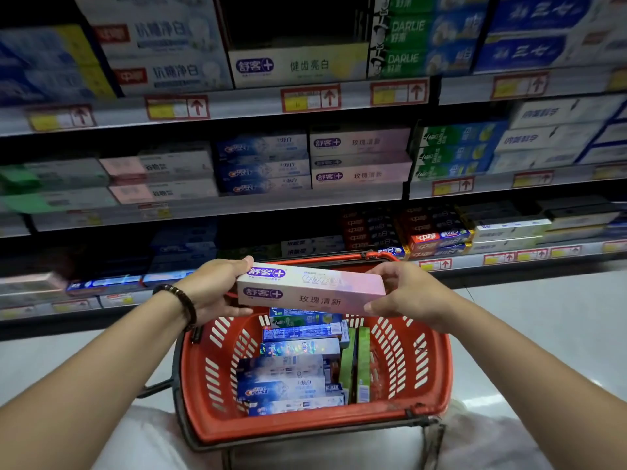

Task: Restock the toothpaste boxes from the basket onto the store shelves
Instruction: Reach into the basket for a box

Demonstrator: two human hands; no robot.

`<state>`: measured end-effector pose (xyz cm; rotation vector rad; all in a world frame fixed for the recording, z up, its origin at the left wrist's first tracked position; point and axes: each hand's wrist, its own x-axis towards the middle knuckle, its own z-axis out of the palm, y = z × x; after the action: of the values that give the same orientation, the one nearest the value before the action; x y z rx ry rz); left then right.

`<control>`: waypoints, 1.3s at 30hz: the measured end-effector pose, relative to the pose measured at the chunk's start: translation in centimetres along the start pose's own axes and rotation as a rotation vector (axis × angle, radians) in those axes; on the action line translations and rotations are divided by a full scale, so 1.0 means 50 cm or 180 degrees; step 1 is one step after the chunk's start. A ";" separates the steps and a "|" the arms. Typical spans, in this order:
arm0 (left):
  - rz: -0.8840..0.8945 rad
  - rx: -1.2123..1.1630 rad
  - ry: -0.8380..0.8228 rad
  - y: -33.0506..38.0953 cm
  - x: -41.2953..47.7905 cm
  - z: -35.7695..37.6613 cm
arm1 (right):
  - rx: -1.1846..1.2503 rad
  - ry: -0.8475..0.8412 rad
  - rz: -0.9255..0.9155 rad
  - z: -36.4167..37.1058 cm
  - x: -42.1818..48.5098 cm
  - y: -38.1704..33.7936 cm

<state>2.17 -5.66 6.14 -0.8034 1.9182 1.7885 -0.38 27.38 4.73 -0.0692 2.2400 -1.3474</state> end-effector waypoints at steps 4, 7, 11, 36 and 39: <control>-0.0087 -0.0160 -0.0034 0.002 0.006 -0.005 | 0.0368 0.0212 -0.0129 -0.009 0.007 -0.001; -0.0173 -0.0198 -0.0109 0.001 0.001 -0.004 | 0.0674 0.0288 -0.0161 -0.018 0.010 -0.004; -0.0096 -0.0186 -0.0098 0.005 -0.006 0.008 | 0.0866 0.0337 -0.0187 -0.023 0.026 0.005; 0.1604 -0.0744 0.0358 0.036 0.013 0.052 | 0.1604 0.1141 -0.0865 -0.055 0.073 -0.042; 0.1845 -0.0517 0.0595 0.038 0.018 0.059 | 0.1488 0.1384 -0.0888 -0.056 0.082 -0.043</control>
<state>-0.01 -2.82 6.70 -0.5037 2.3208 2.2933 -5.66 27.32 5.92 0.0893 2.2386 -2.1845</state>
